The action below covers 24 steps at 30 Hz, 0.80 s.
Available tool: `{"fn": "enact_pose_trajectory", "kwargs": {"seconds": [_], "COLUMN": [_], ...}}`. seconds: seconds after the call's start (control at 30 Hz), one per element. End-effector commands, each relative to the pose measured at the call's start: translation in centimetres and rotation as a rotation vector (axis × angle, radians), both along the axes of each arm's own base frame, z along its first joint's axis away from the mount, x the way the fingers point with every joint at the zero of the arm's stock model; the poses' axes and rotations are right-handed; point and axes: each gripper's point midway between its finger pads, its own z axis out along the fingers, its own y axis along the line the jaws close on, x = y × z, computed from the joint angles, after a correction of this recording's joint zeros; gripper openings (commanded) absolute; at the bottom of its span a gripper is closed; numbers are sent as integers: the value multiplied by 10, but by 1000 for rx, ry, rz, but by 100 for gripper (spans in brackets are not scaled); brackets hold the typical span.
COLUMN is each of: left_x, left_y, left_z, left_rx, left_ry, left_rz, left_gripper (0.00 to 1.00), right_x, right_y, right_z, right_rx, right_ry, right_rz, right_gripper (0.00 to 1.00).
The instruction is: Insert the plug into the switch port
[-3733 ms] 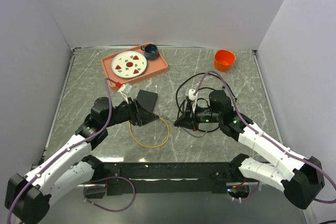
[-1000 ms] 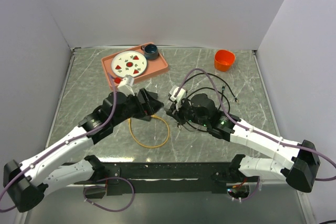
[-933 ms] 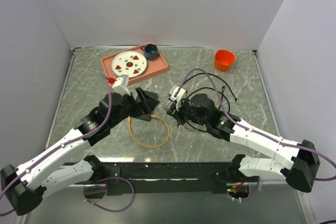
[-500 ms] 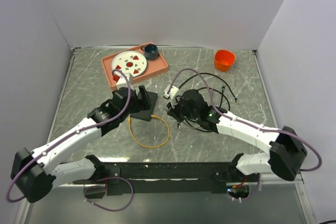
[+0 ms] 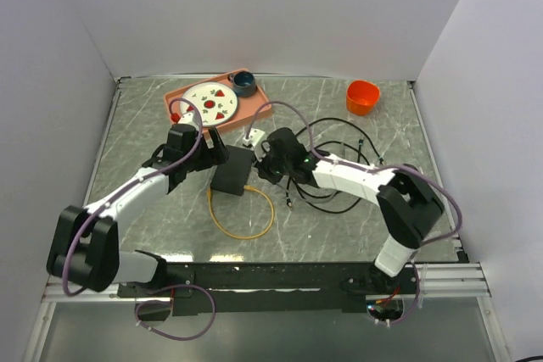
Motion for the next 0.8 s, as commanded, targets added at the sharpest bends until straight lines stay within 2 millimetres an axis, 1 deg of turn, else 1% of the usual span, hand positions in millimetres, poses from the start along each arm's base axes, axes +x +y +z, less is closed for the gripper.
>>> {"fn": "enact_pose_trajectory", "kwargs": {"seconds": [0.0,0.03,0.07,0.13,0.17,0.2,0.23,0.3,0.37,0.43,0.6,0.77], "left_x": [14,14,16,18,19,21,21,24,25,27,30,30], "left_y": [-14,-17,-15,-14,-13,-14,-14,-16,-21,-23,-30,-34], "left_z": [2,-6,-9,-18,-20,-22,-30,-38,-42,-51,-59,-60], "left_rx": [-81,-92,-97,-103,-111,-115,-112,-121,-132,-133,-155,-180], "left_ry": [-35,-13,-8,10,20,25,48,75,85,105,117,115], "left_rz": [-108,-121,-120,-126,-130,-137,-142,-159,-180,-190,-217,-228], "left_gripper": [97,98,98,98,99,99,99,99,99,97,92,89], "right_x": [20,21,21,24,24,24,26,26,25,26,25,22], "right_y": [8,8,8,7,6,7,5,5,7,7,12,13], "right_z": [2,-1,-8,-12,-17,-18,-20,-25,-28,-30,-36,-44], "right_rx": [-31,-38,-52,-66,-80,-86,-98,-114,-117,-123,-136,-167], "right_ry": [-30,-27,-22,-25,-19,-15,-16,-9,-2,4,15,28], "right_rz": [-1,2,4,-1,2,4,0,4,8,5,17,19], "right_gripper": [0,0,0,0,0,0,0,0,0,0,0,0]}}
